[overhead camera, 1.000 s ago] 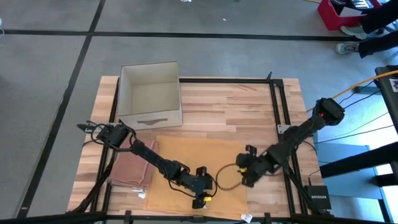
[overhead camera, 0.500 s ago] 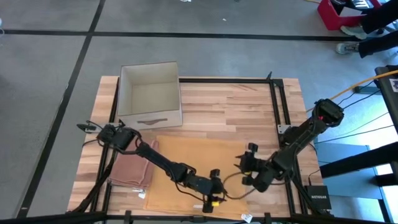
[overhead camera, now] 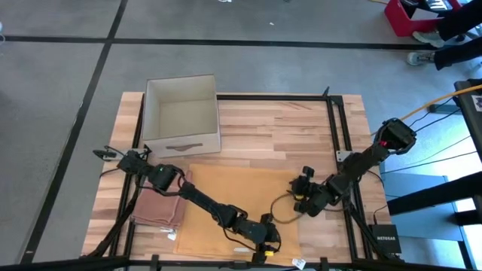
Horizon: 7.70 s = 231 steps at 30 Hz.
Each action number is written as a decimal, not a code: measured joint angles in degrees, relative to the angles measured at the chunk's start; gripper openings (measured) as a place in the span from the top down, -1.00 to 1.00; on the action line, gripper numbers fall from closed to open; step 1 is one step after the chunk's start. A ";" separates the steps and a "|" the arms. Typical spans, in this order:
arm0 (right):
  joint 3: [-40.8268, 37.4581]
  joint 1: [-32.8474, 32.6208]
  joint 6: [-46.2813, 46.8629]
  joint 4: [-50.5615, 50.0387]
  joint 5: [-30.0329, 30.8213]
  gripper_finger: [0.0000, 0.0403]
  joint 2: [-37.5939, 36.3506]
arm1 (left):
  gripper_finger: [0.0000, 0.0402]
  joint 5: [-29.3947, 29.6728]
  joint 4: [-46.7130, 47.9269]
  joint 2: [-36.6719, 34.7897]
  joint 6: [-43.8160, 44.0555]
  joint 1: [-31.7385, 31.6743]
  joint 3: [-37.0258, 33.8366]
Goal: Fold towel
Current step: Fold the yellow towel
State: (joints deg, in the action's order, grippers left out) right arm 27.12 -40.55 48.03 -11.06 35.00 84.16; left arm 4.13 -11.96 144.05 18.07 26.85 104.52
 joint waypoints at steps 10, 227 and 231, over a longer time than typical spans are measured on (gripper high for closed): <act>-7.02 6.89 0.25 10.05 -0.71 0.21 -0.28 | 0.29 -2.40 5.71 0.51 3.15 -0.76 0.17; 46.27 -16.04 -4.87 -22.10 -19.58 0.93 29.83 | -0.05 4.31 41.24 -37.07 80.59 29.22 -38.57; 46.27 -16.04 -4.87 -22.11 -19.58 0.93 29.83 | 0.08 3.90 40.79 -37.07 79.86 29.22 -38.57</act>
State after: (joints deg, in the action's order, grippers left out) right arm 73.38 -56.60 43.16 -33.17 15.42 113.99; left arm 8.03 28.83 106.98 97.93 56.07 65.95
